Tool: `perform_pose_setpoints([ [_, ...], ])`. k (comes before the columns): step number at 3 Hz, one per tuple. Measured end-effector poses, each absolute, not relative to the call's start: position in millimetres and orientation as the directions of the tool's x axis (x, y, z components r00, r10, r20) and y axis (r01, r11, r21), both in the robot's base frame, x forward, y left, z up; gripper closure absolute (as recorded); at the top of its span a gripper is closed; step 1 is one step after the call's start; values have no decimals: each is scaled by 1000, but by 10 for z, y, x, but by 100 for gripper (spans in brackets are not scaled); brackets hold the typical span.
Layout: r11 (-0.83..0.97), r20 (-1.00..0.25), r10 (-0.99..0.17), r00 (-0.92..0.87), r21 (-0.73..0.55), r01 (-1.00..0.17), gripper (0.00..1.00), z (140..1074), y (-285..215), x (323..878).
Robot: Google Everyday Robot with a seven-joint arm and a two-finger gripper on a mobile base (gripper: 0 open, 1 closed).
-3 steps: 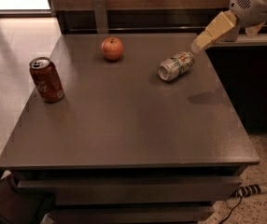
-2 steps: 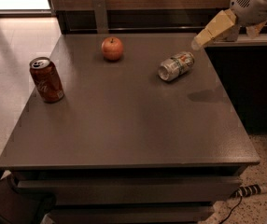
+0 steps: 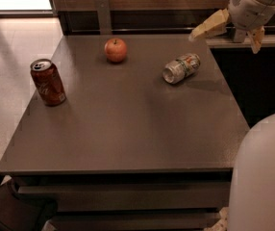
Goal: Place 7up can upright
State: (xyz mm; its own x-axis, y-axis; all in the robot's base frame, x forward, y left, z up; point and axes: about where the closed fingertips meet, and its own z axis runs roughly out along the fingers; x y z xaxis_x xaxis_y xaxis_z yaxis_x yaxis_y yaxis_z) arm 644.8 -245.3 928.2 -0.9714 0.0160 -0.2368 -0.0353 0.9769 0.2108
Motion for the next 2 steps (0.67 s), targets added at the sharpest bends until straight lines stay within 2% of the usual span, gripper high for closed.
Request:
perform_pose_setpoints([
  [1,966,-201,167,-965,229,120,0,9267,-2253,6558],
  [2,953,-171,251,-953,216,213,0,9204,-1908,6713],
])
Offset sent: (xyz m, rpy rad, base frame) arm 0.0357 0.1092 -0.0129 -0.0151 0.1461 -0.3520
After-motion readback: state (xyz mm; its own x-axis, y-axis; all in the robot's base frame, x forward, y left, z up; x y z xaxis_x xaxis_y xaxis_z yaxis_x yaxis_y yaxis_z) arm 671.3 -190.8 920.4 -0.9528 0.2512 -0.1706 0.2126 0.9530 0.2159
